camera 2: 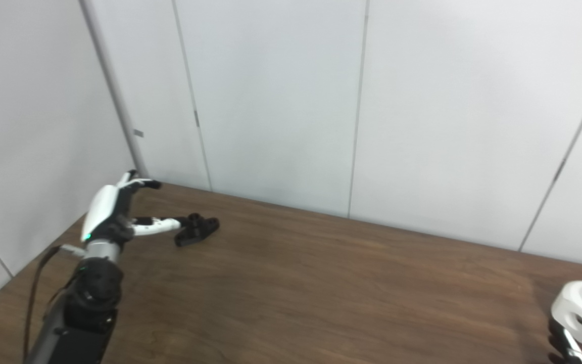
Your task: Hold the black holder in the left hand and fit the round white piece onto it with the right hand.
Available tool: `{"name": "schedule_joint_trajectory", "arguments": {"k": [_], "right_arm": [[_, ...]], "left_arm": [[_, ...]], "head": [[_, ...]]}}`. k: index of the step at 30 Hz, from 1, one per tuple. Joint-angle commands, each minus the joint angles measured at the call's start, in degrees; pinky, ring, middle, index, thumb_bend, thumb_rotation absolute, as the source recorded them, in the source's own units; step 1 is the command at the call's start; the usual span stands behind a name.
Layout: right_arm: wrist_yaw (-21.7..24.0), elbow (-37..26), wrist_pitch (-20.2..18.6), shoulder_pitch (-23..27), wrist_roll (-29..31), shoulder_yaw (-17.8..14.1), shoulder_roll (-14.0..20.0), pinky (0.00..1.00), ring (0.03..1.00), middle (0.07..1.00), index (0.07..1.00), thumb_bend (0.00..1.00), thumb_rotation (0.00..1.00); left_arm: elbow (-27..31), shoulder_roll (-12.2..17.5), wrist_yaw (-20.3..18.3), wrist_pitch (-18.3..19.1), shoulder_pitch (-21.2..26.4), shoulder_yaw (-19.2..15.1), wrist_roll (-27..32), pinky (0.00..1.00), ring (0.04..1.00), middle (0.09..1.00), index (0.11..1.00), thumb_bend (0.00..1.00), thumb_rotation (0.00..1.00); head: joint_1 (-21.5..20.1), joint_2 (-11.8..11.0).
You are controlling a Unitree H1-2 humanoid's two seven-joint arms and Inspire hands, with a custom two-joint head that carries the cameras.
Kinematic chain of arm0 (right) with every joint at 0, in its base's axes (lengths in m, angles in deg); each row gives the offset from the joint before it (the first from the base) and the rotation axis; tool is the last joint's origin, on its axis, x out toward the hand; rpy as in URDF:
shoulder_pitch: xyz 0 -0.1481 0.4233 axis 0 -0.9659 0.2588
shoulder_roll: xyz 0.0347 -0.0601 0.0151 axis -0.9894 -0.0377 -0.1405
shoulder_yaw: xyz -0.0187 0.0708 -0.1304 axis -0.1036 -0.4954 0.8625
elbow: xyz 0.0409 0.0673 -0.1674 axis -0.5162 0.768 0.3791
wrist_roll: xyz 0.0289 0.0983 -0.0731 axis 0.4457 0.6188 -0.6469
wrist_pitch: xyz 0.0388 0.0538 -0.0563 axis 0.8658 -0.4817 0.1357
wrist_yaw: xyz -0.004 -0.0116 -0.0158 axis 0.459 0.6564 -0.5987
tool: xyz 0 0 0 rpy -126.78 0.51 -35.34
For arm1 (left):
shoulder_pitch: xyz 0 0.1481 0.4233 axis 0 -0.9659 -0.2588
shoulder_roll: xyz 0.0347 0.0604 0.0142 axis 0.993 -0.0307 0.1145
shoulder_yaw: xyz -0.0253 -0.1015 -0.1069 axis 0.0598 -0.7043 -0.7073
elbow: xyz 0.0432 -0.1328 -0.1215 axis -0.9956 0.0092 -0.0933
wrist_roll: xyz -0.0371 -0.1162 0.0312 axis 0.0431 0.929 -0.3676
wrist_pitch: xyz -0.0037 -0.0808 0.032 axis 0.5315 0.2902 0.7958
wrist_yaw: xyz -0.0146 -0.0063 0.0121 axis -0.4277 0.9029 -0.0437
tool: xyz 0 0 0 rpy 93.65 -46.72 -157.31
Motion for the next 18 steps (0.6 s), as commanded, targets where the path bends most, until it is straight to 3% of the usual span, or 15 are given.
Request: {"name": "schedule_joint_trajectory", "arguments": {"k": [1, 6, 11, 18], "right_arm": [[0.09, 4.37, 1.80, -1.76, 1.20, 0.24, -0.58, 0.92, 0.966, 0.986, 0.977, 0.94, 0.64], [0.51, 4.83, 1.85, -1.51, 1.34, -0.03, -0.14, 0.94, 0.971, 0.990, 0.985, 0.93, 0.64], [0.83, 5.32, 2.63, -1.53, 1.74, -0.23, 0.31, 0.93, 0.970, 0.993, 0.993, 0.93, 0.66], [0.61, 5.58, 2.84, -1.84, 1.71, -0.49, 0.75, 0.94, 0.976, 0.995, 0.994, 0.97, 0.70]], "left_arm": [[-0.56, 1.48, -0.52, -0.12, 3.47, 0.03, -2.74, 0.93, 1.000, 1.000, 0.752, 0.99, 0.24], [-4.33, 0.99, -0.33, -0.15, 5.15, 1.27, -5.33, 0.91, 1.000, 1.000, 0.745, 1.00, 0.23], [-8.91, 0.44, 4.17, -1.71, 5.69, 2.73, -4.12, 0.95, 1.000, 1.000, 0.753, 1.00, 0.21], [-15.78, 0.26, 7.89, -4.29, 5.95, 4.62, -1.87, 0.98, 1.000, 1.000, 0.770, 1.00, 0.25]], "head": [[0.35, -0.07], [1.73, -0.28], [2.18, -0.25], [2.66, -0.13]]}}
